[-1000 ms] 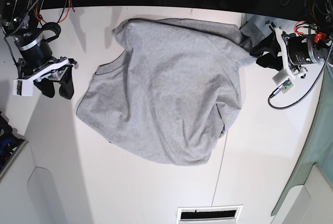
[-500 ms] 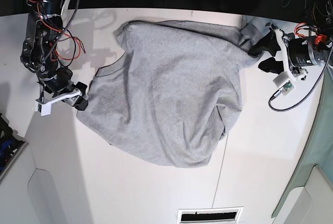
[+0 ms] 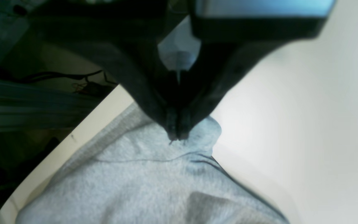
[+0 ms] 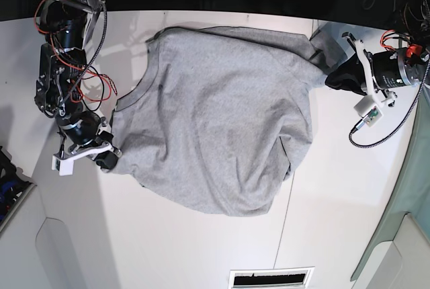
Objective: Layout the t-shirt on the table in an organized manner, then fold the t-shirt properly
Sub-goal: 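Grasp the shirt edge with the right gripper and drag it outward, then grasp the shirt with the left gripper and pull it away from the right gripper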
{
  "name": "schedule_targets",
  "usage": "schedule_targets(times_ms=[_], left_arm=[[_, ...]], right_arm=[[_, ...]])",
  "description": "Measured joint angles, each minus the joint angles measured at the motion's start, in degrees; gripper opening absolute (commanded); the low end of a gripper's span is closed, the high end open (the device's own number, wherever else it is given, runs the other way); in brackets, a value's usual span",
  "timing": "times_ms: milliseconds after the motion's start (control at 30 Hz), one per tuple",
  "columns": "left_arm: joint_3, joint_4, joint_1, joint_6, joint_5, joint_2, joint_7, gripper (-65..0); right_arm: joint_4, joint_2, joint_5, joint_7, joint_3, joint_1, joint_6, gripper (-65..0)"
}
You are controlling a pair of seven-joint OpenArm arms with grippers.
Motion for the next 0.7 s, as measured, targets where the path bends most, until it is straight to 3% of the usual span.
schedule_targets(times_ms=[100,300,433,567,700], left_arm=[[0.0,0.0,0.09,-0.02,1.46,0.0,0.0,-65.0],[0.0,0.0,2.91,-0.04,2.27,0.0,-0.24,-65.0],[0.0,-0.02,4.48,0.02,2.43,0.5,-0.09,-65.0],[-0.02,0.0,6.03,0.09,2.4,2.51,-0.68,-65.0],[-0.04,-0.04,6.64,0.04,2.45,5.53,-0.87,-65.0]], right_arm=[[0.52,0.31,1.55,-1.27,-0.02,2.84,1.9,-65.0],[13.77,1.88,7.85,-14.56,-0.09,8.72,2.97,-65.0],[23.67,4.87,9.6,-21.2,-0.37,8.61,2.82,-65.0],[26.51,5.86,7.76,-32.68,-0.24,5.16,2.62,-65.0],[26.25,5.16,8.37,-31.52,-0.39,-5.4,2.73,-64.6]])
